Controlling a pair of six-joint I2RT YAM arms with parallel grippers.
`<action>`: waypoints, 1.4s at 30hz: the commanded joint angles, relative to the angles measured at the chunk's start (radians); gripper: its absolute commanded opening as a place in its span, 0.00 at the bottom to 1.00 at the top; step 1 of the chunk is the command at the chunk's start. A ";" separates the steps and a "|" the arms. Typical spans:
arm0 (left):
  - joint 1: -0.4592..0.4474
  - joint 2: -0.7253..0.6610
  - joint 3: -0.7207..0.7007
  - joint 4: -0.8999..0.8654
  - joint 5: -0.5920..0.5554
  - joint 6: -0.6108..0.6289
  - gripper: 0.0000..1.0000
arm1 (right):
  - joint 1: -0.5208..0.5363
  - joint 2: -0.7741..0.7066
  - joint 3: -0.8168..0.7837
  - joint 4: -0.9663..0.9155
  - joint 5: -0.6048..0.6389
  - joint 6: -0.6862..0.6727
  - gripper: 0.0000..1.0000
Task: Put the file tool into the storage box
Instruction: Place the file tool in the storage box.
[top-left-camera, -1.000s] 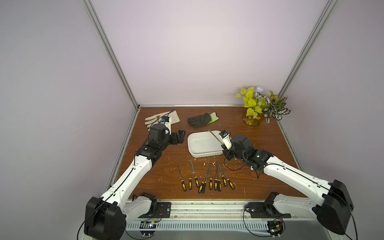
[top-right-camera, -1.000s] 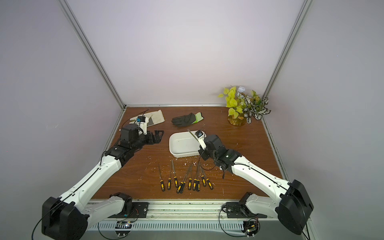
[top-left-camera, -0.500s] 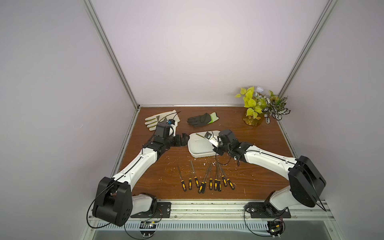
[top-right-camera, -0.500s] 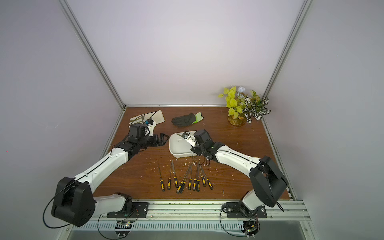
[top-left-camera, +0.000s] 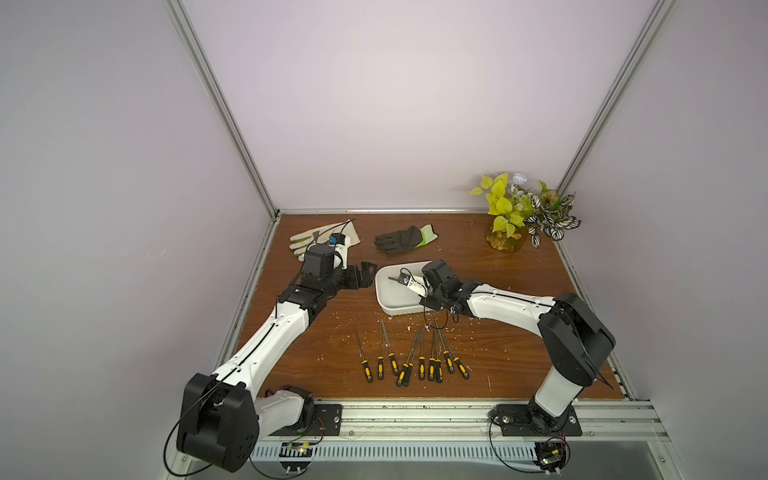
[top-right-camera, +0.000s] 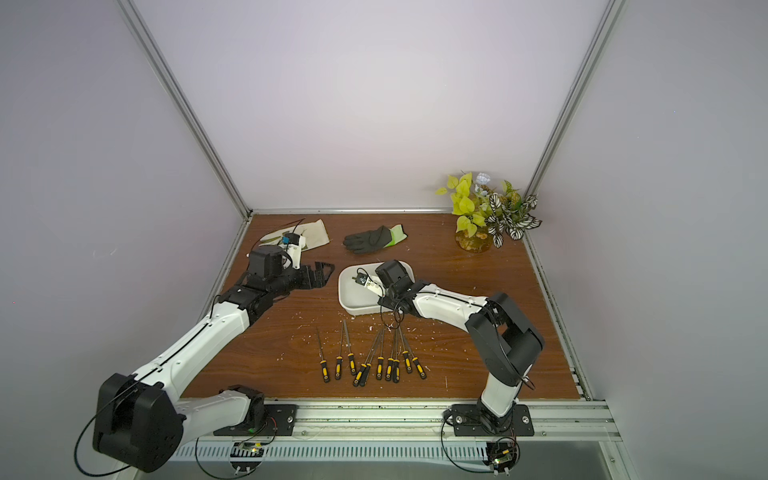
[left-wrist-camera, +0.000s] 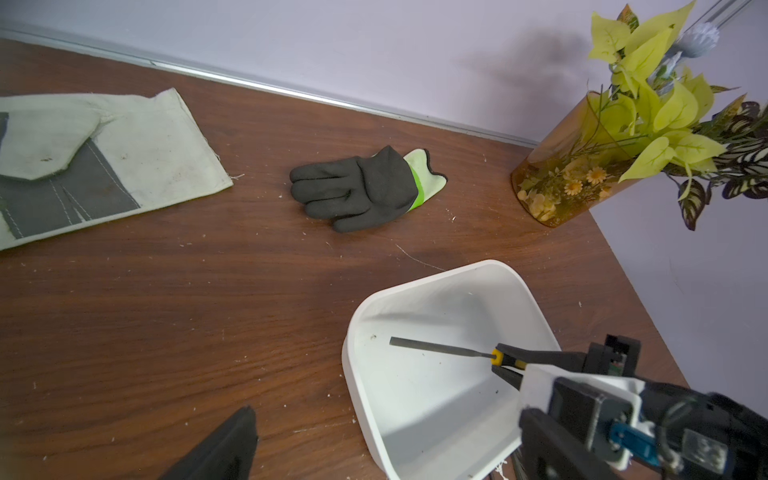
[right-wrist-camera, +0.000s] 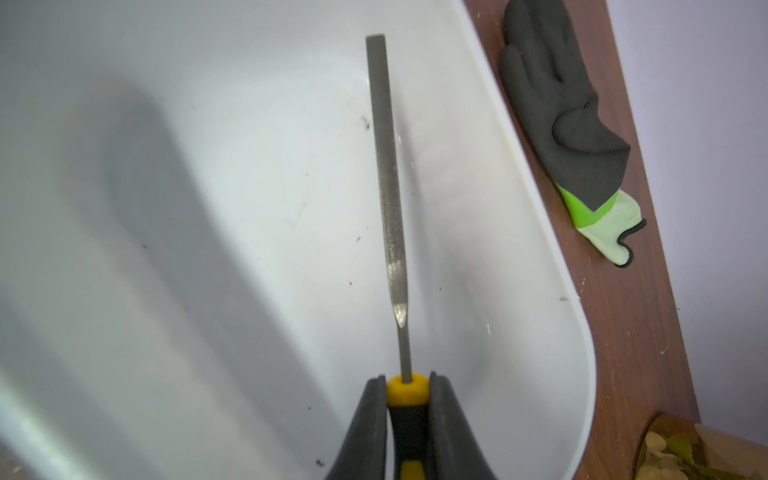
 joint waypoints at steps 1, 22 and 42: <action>0.010 0.023 0.016 -0.008 0.035 -0.008 1.00 | 0.005 0.014 0.051 0.033 0.042 -0.058 0.00; 0.002 0.026 0.019 -0.020 0.019 0.006 1.00 | 0.028 -0.009 0.193 -0.068 0.012 0.239 0.60; -0.067 -0.177 -0.144 -0.044 -0.042 -0.053 1.00 | 0.045 -0.625 -0.276 -0.149 0.003 0.944 0.60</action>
